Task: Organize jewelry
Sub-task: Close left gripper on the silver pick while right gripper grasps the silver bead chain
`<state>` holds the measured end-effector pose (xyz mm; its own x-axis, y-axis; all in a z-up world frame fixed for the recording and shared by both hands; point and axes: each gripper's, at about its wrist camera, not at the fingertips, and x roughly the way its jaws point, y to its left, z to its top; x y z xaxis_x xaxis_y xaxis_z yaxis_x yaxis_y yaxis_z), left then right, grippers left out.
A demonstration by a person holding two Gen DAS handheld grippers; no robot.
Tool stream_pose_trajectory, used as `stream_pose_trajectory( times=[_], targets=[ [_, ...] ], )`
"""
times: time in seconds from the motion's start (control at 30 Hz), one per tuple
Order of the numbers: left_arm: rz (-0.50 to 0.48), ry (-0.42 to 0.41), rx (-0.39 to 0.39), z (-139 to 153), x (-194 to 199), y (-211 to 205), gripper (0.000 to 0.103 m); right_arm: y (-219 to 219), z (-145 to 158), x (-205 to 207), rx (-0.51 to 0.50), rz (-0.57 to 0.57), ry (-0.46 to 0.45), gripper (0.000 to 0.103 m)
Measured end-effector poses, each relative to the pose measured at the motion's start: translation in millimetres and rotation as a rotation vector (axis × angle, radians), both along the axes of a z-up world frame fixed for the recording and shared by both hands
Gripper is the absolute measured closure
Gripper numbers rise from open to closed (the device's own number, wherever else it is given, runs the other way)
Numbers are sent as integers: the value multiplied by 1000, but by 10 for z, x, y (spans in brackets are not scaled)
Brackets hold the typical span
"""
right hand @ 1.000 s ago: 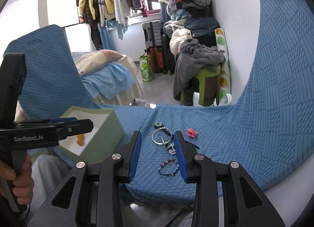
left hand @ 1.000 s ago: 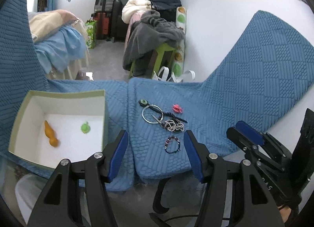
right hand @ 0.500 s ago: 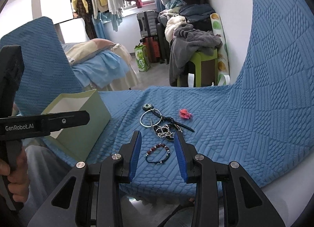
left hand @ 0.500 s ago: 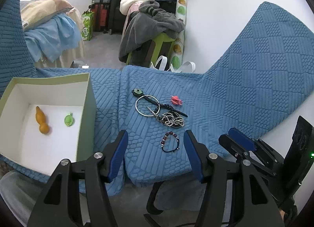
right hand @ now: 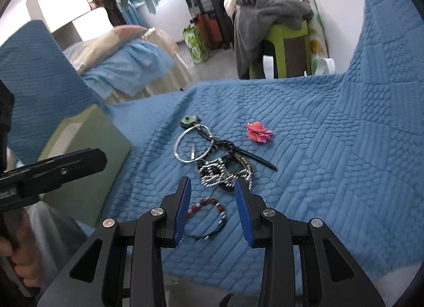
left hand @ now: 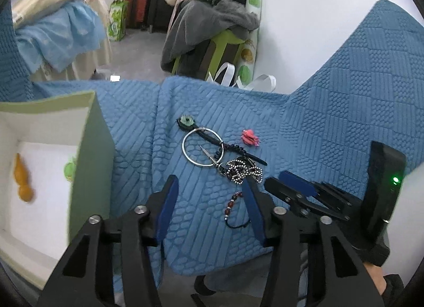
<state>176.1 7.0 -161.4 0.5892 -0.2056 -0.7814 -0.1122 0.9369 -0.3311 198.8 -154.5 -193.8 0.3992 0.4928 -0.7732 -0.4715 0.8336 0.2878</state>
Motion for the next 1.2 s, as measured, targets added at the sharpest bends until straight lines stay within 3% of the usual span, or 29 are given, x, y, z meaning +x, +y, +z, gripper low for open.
stream_pose_trajectory(
  times=[0.37,0.5,0.57,0.87,0.97,1.2],
  targets=[
    [5,65,-122,-311,374,32,80,269,-394,304,-63,98,49,79],
    [-8,88,-174,-426,548,-7,80,296,-421,338,-59,97,52,96],
    [-10,116,-193,-493,630,-27,80,261,-403,342,-31,89,59,98],
    [84,265,-172,-694,954,-13,80,121,-409,406,29,44,93,99],
    [85,281,-174,-709,1041,-12,80,74,-398,422,51,32,98,99],
    [78,316,-90,-756,1219,-156,80,4,-370,438,78,19,100,99]
  ],
)
